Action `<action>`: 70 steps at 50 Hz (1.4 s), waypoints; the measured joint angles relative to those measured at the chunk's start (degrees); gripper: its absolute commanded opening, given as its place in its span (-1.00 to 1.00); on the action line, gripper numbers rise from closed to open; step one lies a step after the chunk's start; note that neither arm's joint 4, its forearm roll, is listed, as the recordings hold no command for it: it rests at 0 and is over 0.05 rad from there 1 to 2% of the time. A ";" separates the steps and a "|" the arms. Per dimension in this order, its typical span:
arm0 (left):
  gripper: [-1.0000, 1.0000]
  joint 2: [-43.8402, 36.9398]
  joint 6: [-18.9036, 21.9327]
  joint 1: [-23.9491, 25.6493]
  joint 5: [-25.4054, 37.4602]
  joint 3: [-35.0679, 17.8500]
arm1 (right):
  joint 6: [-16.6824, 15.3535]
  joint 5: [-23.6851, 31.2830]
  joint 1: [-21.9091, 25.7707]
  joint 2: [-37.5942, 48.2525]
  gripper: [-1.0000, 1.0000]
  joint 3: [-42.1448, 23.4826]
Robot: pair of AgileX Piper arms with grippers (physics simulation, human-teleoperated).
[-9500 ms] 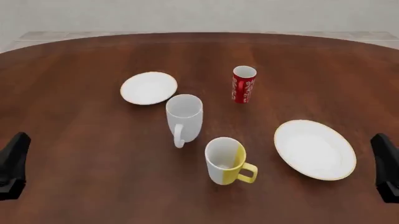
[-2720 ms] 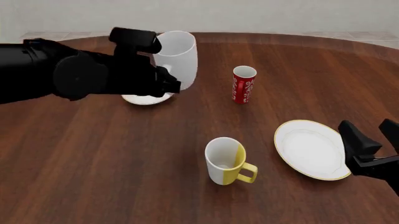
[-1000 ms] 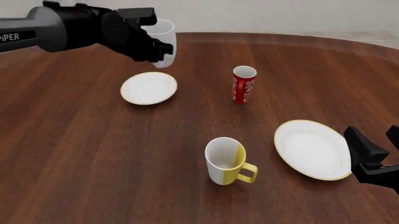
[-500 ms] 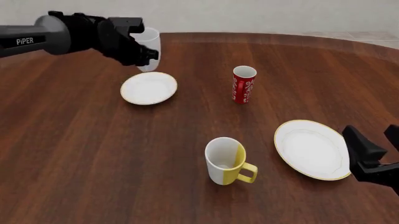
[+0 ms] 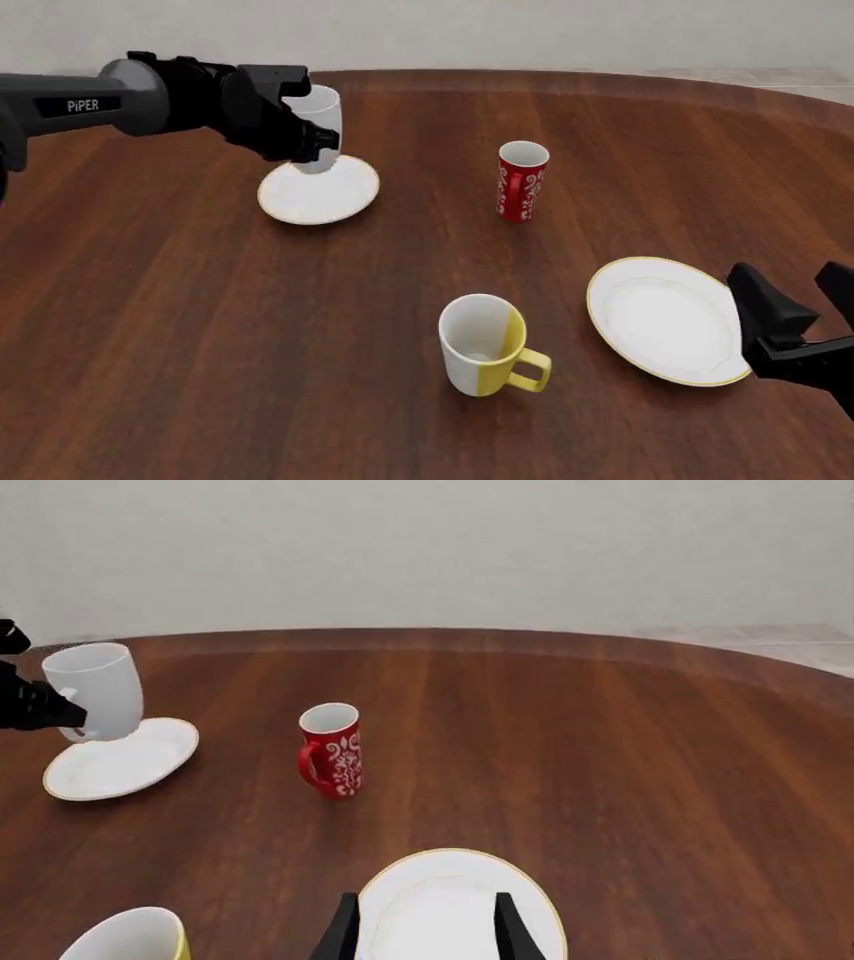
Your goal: Put the white mug on the left plate.
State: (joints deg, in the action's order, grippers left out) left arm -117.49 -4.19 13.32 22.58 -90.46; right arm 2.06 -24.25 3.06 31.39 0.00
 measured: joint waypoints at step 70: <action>-1.00 -6.04 -1.58 0.38 -0.76 -1.83 | 0.43 -9.18 -0.83 9.46 1.00 0.00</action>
State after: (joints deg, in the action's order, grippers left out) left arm -123.53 -5.77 13.70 21.82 -92.30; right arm 2.49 -33.43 2.24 40.85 0.00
